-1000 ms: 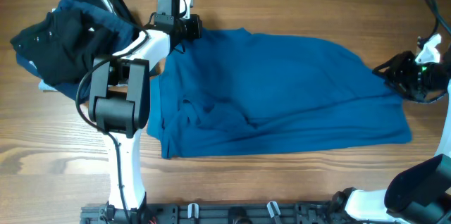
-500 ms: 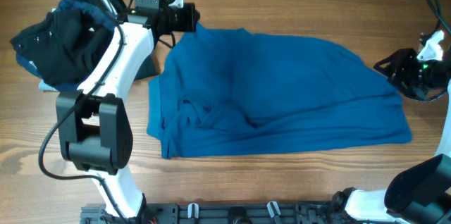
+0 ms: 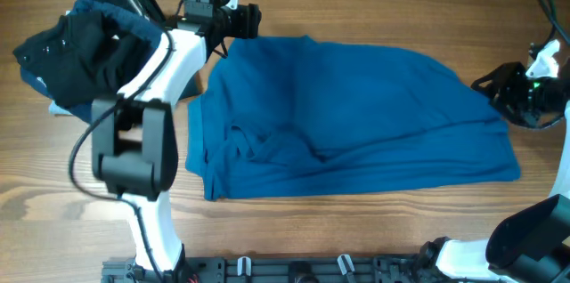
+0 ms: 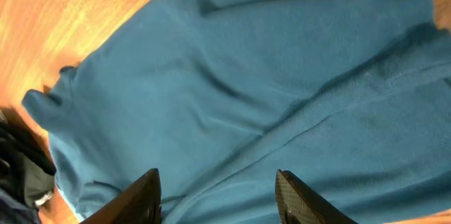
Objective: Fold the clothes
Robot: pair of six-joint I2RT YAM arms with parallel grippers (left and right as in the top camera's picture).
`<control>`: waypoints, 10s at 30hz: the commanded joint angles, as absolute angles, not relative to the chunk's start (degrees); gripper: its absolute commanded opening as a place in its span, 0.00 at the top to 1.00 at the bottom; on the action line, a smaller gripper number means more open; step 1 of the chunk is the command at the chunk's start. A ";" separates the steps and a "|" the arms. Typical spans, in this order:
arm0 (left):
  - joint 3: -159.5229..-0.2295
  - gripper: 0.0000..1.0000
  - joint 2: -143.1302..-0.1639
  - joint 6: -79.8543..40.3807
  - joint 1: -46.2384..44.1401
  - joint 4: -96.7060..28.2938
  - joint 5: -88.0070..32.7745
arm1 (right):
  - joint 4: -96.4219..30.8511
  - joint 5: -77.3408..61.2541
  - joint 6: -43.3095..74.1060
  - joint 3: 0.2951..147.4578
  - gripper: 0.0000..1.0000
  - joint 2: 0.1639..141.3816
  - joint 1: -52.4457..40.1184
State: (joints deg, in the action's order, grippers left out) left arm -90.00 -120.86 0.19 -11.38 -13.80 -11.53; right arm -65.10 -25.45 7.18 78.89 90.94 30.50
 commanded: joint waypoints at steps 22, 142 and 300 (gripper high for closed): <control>-92.29 0.96 -126.37 -0.21 -8.78 -16.97 -21.26 | -65.23 -25.04 8.93 75.29 0.48 90.54 30.17; -120.07 0.96 -130.65 -2.59 -10.00 -39.40 -26.76 | -37.36 -32.95 5.72 75.31 0.33 97.51 30.15; -123.42 0.96 -130.17 -1.72 -10.76 -53.60 -25.89 | -4.51 -22.48 27.00 78.00 0.39 124.31 27.79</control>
State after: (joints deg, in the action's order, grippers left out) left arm -122.23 -131.46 -2.61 -10.50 -53.65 -26.02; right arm -6.20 -23.35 22.72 78.08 121.60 29.04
